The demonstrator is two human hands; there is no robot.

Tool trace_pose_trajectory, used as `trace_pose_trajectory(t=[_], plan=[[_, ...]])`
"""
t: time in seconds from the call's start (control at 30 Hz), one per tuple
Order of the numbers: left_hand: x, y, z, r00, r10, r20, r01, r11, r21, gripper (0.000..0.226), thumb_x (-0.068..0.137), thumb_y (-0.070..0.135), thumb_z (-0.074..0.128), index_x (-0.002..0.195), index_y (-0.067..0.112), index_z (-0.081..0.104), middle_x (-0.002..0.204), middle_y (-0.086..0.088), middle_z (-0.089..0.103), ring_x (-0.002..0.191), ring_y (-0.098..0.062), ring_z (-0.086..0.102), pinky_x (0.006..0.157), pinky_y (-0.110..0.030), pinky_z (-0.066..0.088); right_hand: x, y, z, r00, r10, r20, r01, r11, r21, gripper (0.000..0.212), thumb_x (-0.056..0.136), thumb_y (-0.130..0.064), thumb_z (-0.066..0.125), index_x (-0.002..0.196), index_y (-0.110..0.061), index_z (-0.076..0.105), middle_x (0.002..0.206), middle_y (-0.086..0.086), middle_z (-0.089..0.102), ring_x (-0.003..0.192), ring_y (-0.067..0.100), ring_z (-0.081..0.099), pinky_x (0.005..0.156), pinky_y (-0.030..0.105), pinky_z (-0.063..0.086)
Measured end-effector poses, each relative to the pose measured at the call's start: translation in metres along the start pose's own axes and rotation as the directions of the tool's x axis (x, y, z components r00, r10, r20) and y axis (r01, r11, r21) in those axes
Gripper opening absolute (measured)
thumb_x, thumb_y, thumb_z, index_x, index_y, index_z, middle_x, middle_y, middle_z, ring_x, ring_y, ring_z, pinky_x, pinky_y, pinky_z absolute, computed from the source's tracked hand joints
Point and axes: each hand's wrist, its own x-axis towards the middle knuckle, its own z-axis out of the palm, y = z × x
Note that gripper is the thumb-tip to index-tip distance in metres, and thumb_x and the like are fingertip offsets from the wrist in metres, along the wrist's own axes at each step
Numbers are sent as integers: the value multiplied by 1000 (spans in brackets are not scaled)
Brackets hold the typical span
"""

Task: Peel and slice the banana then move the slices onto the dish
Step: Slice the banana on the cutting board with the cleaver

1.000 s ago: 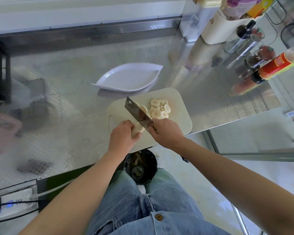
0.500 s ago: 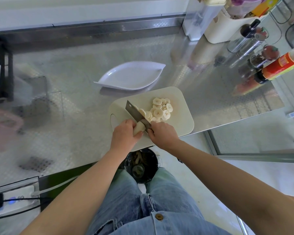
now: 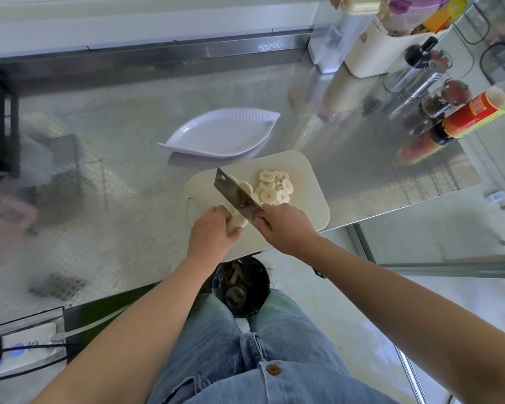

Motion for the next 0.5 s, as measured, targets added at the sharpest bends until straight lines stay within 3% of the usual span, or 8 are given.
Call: trace_pose_trajectory(t=[0.13,0.3,0.5], plan=[[1,1,0,1000,-6,4,6,1000,-2,30,80,38,69,95,13,60,94,-1,61,81,-22,59,72,-34,47,0,-2,2,999,22,24,-22,1000,-2,30,97,-31,39,99,-9,60,74,4,52,66,25,48,58,30,33],[1,0,1,1000,-14,2,14,1000,-17,33,79,39,70,96,13,60,94,-2,62,83,-22,59,74,-34,48,2,-3,11,998,28,53,-29,1000,12,27,99,-33,40,85,-12,49,73,5,49,66,26,48,59,32,34],[0,0,1,1000,-12,-1,12,1000,-13,33,79,41,72,95,15,60,94,0,61,81,-20,58,72,-32,47,9,-3,26,996,42,80,-43,999,2,31,98,-32,41,98,-8,60,81,8,57,78,30,59,61,33,39]])
